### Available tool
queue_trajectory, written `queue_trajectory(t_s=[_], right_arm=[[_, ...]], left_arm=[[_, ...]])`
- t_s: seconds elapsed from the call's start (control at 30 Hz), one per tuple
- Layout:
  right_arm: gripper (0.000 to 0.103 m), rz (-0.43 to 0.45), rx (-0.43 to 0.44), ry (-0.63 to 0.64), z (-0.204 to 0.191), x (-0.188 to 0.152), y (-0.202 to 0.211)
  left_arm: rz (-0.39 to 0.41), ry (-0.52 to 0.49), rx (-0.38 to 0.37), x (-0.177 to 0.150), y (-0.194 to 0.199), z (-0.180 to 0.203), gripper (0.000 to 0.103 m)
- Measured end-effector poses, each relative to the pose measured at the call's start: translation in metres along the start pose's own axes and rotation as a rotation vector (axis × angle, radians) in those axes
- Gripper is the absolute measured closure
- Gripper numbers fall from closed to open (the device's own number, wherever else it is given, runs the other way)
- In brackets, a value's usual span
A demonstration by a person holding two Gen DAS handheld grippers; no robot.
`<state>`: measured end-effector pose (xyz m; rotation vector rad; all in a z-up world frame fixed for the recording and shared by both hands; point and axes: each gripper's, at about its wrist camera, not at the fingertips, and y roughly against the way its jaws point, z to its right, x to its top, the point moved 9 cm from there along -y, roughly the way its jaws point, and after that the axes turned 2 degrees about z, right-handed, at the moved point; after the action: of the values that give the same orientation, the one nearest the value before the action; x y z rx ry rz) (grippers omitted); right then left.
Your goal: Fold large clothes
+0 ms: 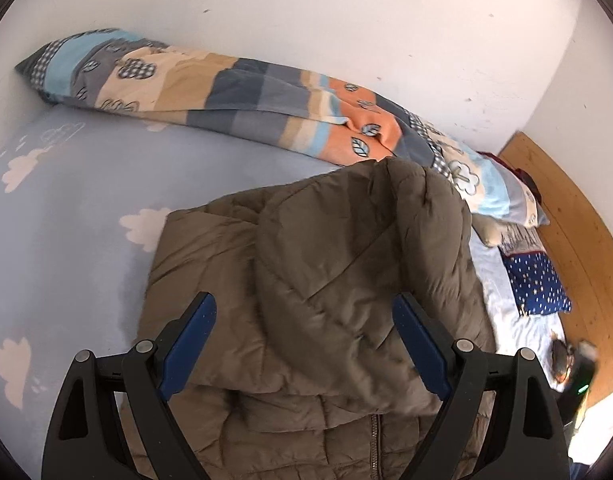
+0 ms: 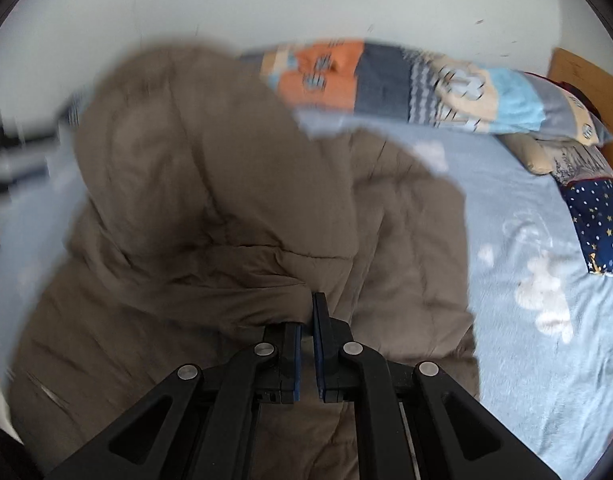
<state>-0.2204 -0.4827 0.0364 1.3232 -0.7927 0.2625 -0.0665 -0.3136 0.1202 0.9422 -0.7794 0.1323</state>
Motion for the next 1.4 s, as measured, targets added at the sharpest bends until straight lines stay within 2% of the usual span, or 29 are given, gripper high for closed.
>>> queue_trajectory(t_s=[0.13,0.23,0.33,0.4,0.47,0.6,0.7,0.77,0.93,1.07,1.17,1.27,1.4], right_arm=[[0.097,-0.040,-0.062,0.090,-0.009,-0.021,-0.016],[0.096,-0.045,-0.069,0.079,-0.006,-0.023,-0.017],[0.093,-0.049,-0.076,0.060,0.000,-0.024,-0.014],[0.086,-0.059,-0.075,0.054,0.001,-0.025,-0.009],[0.086,-0.075,-0.068,0.049,0.002,-0.025,-0.001],[0.086,0.000,-0.041,0.067,-0.004,-0.002,0.039],[0.086,0.105,0.019,0.046,-0.016,0.028,0.069],[0.086,0.132,0.082,0.011,-0.030,0.049,0.070],[0.086,0.152,0.171,-0.024,-0.065,0.103,0.032],[0.086,0.085,0.206,-0.074,-0.079,0.131,-0.029],[0.088,-0.020,0.155,-0.057,-0.079,0.120,-0.079],[0.092,-0.146,0.116,-0.038,-0.072,0.091,-0.123],[0.092,-0.154,0.118,-0.065,-0.067,0.083,-0.130]], left_arm=[[0.031,-0.024,-0.061,-0.003,-0.011,0.030,0.014],[0.029,-0.085,-0.100,-0.010,-0.025,0.058,0.014],[-0.049,-0.193,0.045,-0.033,-0.054,0.061,0.014],[-0.117,-0.209,0.137,-0.051,-0.077,0.048,0.014],[-0.164,-0.207,0.191,-0.064,-0.094,0.034,0.014],[-0.153,-0.197,0.186,-0.063,-0.093,0.034,0.014],[-0.147,-0.204,0.184,-0.065,-0.091,0.034,0.014],[-0.145,-0.208,0.181,-0.066,-0.088,0.035,0.014],[-0.137,-0.207,0.172,-0.066,-0.084,0.033,0.014],[-0.133,-0.215,0.170,-0.067,-0.084,0.033,0.014],[-0.133,-0.222,0.167,-0.068,-0.084,0.032,0.014],[-0.137,-0.237,0.164,-0.069,-0.086,0.033,0.014],[-0.138,-0.295,0.188,-0.072,-0.091,0.037,0.014]])
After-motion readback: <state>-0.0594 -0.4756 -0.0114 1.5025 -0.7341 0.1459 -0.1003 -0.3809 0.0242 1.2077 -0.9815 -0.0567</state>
